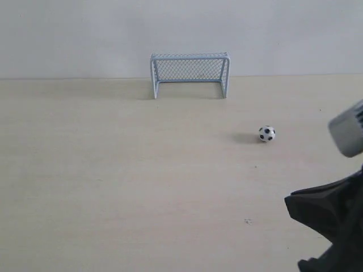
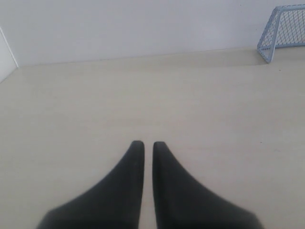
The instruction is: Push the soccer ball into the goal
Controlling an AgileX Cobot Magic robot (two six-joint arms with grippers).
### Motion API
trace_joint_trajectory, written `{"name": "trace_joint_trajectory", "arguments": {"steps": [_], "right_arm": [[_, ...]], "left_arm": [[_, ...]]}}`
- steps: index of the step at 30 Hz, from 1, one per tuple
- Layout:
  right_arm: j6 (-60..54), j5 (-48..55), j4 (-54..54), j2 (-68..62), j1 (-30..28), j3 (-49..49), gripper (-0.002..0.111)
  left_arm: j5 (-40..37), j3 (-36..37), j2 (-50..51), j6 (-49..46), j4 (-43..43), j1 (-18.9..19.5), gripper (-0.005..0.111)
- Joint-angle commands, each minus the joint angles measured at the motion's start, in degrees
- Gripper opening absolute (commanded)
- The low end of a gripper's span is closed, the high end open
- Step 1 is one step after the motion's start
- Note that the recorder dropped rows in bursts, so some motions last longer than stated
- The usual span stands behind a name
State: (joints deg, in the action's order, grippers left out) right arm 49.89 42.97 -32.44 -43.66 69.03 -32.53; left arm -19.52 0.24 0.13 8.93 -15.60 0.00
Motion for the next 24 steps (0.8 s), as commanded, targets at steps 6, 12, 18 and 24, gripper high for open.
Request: {"name": "trace_joint_trajectory", "arguments": {"steps": [6,12,18,24], "right_arm": [[3.48,-1.91,0.32,8.88,0.30,1.55,0.000],[4.20,-4.85,-3.00,9.55,0.12,2.28,0.000],[6.18,-9.67,-12.62,9.17,0.15,7.02,0.000],[16.26,-12.34,-19.69,9.89,-4.67,13.31,0.000]], "left_arm": [[0.20,-0.24,-0.13,0.53,-0.15,0.11,0.006],[0.20,-0.24,-0.13,0.53,-0.15,0.11,0.006],[0.20,-0.24,-0.13,0.53,-0.15,0.11,0.006],[0.20,-0.24,-0.13,0.53,-0.15,0.11,0.006]]}}
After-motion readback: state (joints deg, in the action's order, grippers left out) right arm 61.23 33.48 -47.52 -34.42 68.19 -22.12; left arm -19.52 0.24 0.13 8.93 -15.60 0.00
